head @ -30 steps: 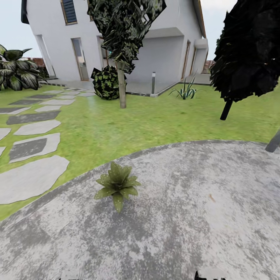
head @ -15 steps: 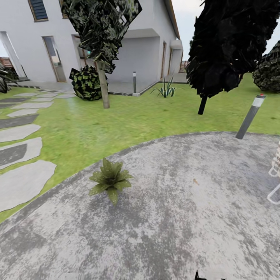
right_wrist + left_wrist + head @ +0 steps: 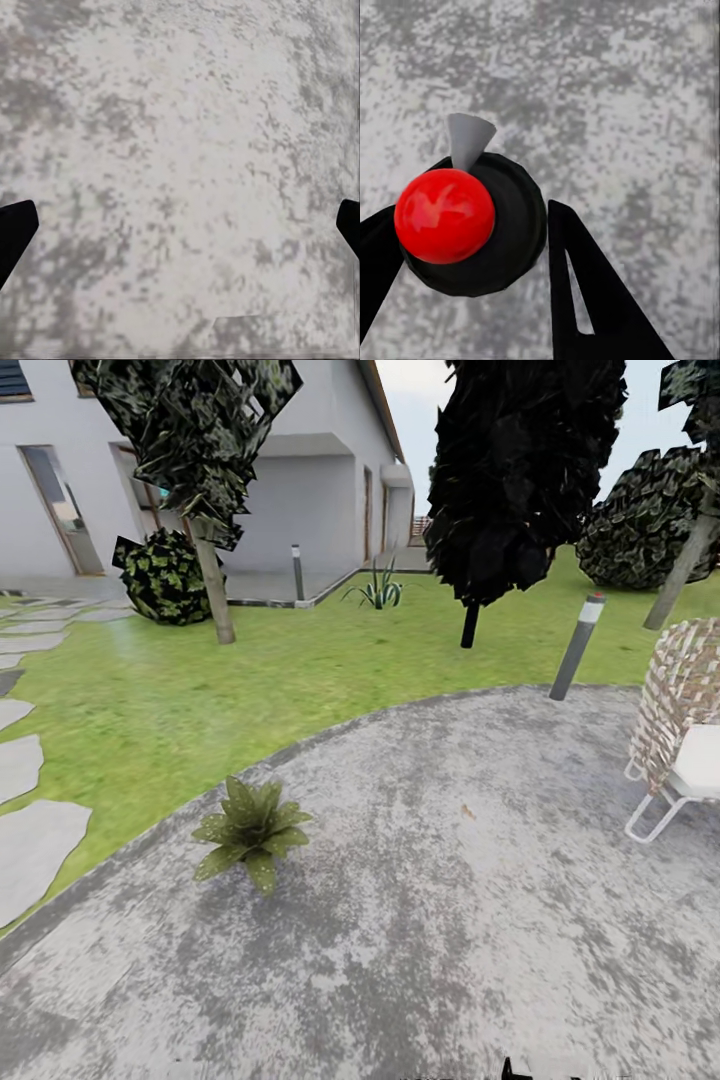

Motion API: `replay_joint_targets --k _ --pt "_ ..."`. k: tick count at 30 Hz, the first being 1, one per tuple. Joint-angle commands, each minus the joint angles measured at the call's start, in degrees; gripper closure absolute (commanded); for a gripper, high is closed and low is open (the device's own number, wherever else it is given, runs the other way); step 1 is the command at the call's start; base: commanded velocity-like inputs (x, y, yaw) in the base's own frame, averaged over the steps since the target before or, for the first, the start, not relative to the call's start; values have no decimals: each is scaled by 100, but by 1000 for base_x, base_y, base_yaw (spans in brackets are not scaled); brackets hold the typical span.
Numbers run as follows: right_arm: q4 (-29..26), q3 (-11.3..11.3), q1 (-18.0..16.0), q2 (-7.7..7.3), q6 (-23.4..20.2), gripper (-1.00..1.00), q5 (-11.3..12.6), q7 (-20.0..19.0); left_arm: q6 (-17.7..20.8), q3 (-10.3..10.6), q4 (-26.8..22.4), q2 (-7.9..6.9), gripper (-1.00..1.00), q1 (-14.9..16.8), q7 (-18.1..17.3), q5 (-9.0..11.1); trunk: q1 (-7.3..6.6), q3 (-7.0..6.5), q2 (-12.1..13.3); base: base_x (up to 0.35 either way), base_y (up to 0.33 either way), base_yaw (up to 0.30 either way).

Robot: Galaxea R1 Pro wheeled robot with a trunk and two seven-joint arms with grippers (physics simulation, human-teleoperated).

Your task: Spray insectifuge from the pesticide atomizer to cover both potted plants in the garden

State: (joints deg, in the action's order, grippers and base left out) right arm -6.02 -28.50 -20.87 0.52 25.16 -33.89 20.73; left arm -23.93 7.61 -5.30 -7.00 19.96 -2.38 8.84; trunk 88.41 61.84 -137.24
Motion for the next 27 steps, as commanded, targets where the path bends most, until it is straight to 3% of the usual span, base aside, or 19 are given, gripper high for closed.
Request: replay_joint_targets --k 1,4,7,23,27 --pt "5 -42 -5 2 13 -100 2 26 -16 38 3 -3 100 1 -26 58 -1 5 -2 0 0 -300" --pt "4 -42 -5 1 78 -100 276 24 -15 38 3 -1 100 0 -26 56 -1 5 -2 0 0 -300" --pt "4 -42 -5 -4 129 -100 402 20 -17 44 3 4 100 1 -26 50 -1 5 -2 0 0 -300" --pt "4 -42 -5 -13 138 -100 440 13 -16 44 3 6 100 -1 -26 72 -1 5 -2 0 0 -300" --pt "4 -42 -5 -18 138 -100 440 12 -20 47 3 6 100 -1 -26 73 -89 -67 159 0 0 -300"
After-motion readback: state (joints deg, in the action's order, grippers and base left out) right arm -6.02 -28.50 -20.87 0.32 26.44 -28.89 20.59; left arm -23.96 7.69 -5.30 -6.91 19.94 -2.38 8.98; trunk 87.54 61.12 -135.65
